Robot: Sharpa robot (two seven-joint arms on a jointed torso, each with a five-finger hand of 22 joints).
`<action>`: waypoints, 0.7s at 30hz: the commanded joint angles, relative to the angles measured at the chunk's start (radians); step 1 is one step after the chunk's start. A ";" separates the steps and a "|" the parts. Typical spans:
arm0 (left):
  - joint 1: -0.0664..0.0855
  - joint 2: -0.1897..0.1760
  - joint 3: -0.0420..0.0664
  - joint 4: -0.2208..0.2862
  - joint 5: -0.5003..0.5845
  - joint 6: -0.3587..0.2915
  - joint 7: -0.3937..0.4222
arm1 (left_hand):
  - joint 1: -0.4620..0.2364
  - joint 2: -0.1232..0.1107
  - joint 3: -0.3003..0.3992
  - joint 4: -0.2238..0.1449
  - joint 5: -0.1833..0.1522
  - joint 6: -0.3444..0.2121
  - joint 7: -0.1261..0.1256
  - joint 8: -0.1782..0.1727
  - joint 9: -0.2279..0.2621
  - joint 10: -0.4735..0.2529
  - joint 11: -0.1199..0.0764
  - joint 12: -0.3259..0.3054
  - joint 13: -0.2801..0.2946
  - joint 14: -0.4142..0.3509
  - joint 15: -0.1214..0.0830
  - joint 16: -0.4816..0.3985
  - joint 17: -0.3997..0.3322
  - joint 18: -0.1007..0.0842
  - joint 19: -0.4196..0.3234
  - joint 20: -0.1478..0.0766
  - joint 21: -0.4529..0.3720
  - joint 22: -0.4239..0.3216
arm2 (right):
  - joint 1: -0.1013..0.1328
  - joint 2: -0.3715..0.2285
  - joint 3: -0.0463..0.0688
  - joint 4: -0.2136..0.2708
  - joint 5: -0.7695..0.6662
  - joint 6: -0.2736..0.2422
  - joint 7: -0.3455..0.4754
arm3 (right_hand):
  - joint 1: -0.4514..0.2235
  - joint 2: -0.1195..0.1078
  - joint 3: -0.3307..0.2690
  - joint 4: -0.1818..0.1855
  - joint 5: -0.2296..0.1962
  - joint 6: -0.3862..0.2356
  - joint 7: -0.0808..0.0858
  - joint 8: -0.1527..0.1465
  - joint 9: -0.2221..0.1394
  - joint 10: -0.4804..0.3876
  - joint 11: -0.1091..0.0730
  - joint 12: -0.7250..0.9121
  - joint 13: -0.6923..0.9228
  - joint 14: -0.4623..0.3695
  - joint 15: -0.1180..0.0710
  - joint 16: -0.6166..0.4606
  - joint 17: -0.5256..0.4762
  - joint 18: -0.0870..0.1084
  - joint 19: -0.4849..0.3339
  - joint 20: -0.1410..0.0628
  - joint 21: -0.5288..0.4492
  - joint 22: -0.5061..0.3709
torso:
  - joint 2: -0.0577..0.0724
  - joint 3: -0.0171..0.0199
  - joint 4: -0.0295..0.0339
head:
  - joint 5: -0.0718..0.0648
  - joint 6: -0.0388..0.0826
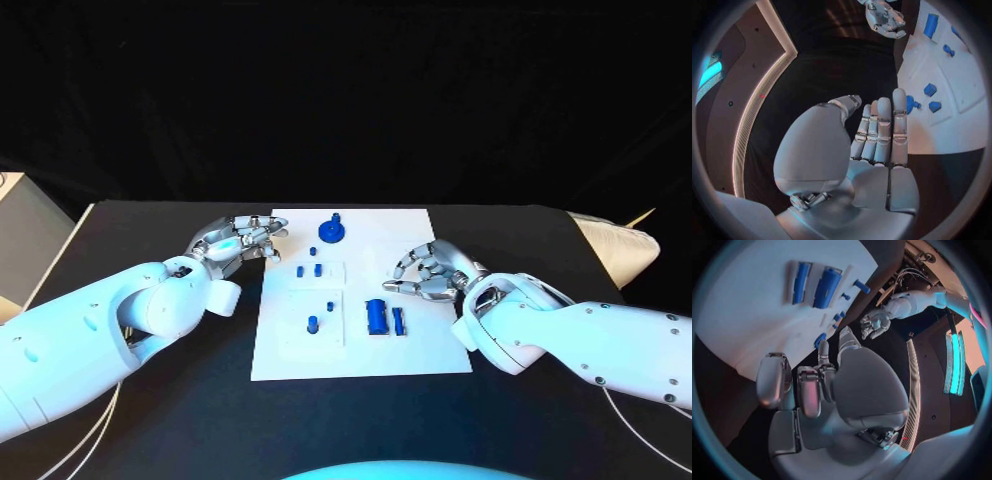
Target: Assemble the parts on the task board
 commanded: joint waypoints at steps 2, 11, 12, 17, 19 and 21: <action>0.000 0.021 0.001 -0.031 0.028 -0.051 0.069 | 0.014 -0.006 -0.002 0.011 0.000 -0.008 -0.001 0.002 0.003 0.009 0.000 0.005 -0.003 -0.061 0.007 -0.046 -0.023 0.004 -0.045 0.008 -0.042 -0.018 | 0.013 0.023 0.006 -0.084 0.305 -0.021 0.293 | 0.041 0.006 0.012 -0.003 0.013 -0.022 0.011 -0.022 -0.014 -0.005 0.019 -0.080 0.160 0.091 0.017 -0.028 0.220 0.031 0.006 0.018 -0.121 0.069 | -0.018 -0.0081 0.0025 | 0.003 0.021; 0.001 0.086 0.002 -0.133 0.067 -0.124 0.173 | 0.032 -0.030 -0.008 0.049 -0.006 -0.031 0.001 0.004 0.013 0.049 0.038 -0.211 -0.107 -0.166 0.075 -0.493 -0.203 -0.002 -0.202 0.091 -0.375 -0.215 | 0.033 0.110 0.023 -0.317 0.610 0.033 0.483 | 0.157 0.029 0.067 0.000 0.007 -0.093 0.075 -0.091 -0.089 -0.402 0.091 -0.934 -0.456 -0.282 0.076 -0.818 -0.475 0.129 -0.247 0.088 -1.009 -0.459 | -0.043 -0.0107 0.0037 | 0.012 0.070; 0.001 0.095 0.002 -0.149 0.073 -0.134 0.183 | 0.034 -0.030 -0.019 0.052 -0.008 -0.037 -0.003 0.001 0.009 0.054 0.044 -0.248 -0.107 -0.163 0.083 -0.546 -0.215 0.002 -0.199 0.103 -0.422 -0.249 | 0.033 0.121 0.026 -0.345 0.638 0.044 0.499 | 0.171 0.032 0.080 -0.001 0.008 -0.109 0.081 -0.106 -0.104 -0.451 0.093 -0.998 -0.517 -0.331 0.094 -0.881 -0.499 0.122 -0.282 0.100 -1.053 -0.502 | -0.046 -0.0103 0.0043 | 0.012 0.077; 0.002 0.138 0.002 -0.225 0.090 -0.178 0.223 | 0.063 -0.002 -0.142 0.071 -0.025 -0.103 -0.053 -0.066 -0.070 0.021 0.077 -0.438 -0.107 -0.198 0.131 -0.827 -0.273 -0.011 -0.234 0.144 -0.675 -0.445 | 0.035 0.167 0.035 -0.455 0.716 0.104 0.557 | 0.175 0.018 0.139 -0.004 -0.007 -0.095 0.113 -0.182 -0.194 -0.432 0.143 -1.225 -0.891 -0.449 0.164 -1.217 -0.700 0.129 -0.451 0.179 -1.112 -0.820 | -0.056 -0.0027 0.0070 | 0.018 0.104; 0.001 0.137 0.001 -0.223 0.059 -0.125 0.153 | -0.385 0.207 -0.492 -0.207 -0.274 -0.890 -0.184 -0.232 -0.357 -0.895 -0.123 -0.581 -0.170 -0.940 -0.056 -1.130 -0.448 -0.178 -0.983 -0.147 -0.794 -0.630 | 0.036 0.165 0.035 -0.452 0.606 0.036 0.459 | -0.277 0.129 0.031 -0.290 -0.106 -0.958 -0.082 -0.405 -0.635 -0.739 0.004 -1.415 -1.308 -0.752 0.071 -1.566 -1.307 -0.058 -0.755 -0.027 -1.175 -1.308 | -0.049 -0.0067 0.0056 | 0.015 0.095; 0.002 0.136 -0.001 -0.220 0.060 -0.129 0.154 | -0.410 0.207 -0.492 -0.207 -0.274 -0.890 -0.184 -0.232 -0.357 -0.895 -0.123 -0.581 -0.170 -0.940 -0.056 -1.130 -0.448 -0.178 -0.983 -0.147 -0.794 -0.630 | 0.035 0.165 0.036 -0.448 0.610 0.034 0.461 | -0.309 0.129 0.031 -0.290 -0.106 -0.958 -0.082 -0.405 -0.635 -0.762 0.004 -1.415 -1.308 -1.466 0.071 -1.566 -1.307 -0.058 -1.466 -0.027 -1.175 -1.308 | -0.051 -0.0054 0.0046 | 0.016 0.097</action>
